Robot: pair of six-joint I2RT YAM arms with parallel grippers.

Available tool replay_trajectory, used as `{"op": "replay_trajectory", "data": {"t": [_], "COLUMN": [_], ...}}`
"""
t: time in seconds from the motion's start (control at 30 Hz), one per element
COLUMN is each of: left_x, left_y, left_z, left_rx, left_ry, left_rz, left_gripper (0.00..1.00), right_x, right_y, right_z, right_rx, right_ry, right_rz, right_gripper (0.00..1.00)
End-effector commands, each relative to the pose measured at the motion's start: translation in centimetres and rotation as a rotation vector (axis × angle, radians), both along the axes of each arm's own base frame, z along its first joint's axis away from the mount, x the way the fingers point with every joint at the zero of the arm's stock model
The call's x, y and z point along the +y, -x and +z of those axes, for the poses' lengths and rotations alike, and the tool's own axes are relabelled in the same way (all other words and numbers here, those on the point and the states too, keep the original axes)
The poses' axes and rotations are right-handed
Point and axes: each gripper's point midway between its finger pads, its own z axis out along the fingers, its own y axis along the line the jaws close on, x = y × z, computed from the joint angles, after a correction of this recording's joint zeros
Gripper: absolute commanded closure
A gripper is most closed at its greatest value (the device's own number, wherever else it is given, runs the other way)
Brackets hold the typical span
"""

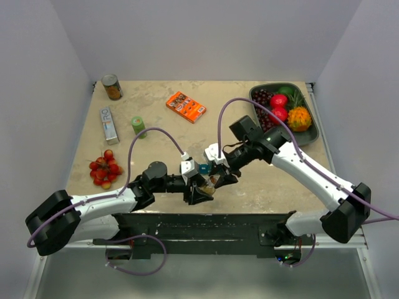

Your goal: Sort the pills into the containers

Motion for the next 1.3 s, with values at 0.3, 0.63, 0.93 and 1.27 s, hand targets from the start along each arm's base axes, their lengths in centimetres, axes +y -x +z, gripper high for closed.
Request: {"op": "replay_trajectory", "data": {"t": [0.3,0.63,0.93,1.27], "left_x": [1.9,-0.6,-1.4,-1.2], "left_y": [-14.0,-11.4,-8.5,-8.7], "left_z": [5.1,2.3,1.8,2.3], "left_rx": [-0.266,-0.261,-0.22,-0.208], "left_ry": [0.046,0.008,0.041,0.055], "left_rz": [0.744,0.527,0.38,0.4], "left_gripper": [1.0,1.0,1.0,1.0], "right_x": [-0.4,-0.3,-0.3,-0.2], "right_y": [-9.4,-8.3,-7.8,-7.9], "right_z": [-1.8,-0.1,-0.2,-1.3], "right_rx": [0.464,0.382,0.352,0.326], "right_ry": [0.046,0.002,0.001,0.038], "right_rz": [-0.713,-0.53,-0.474,-0.494], "right_gripper": [0.91,0.43,0.29,0.39]}}
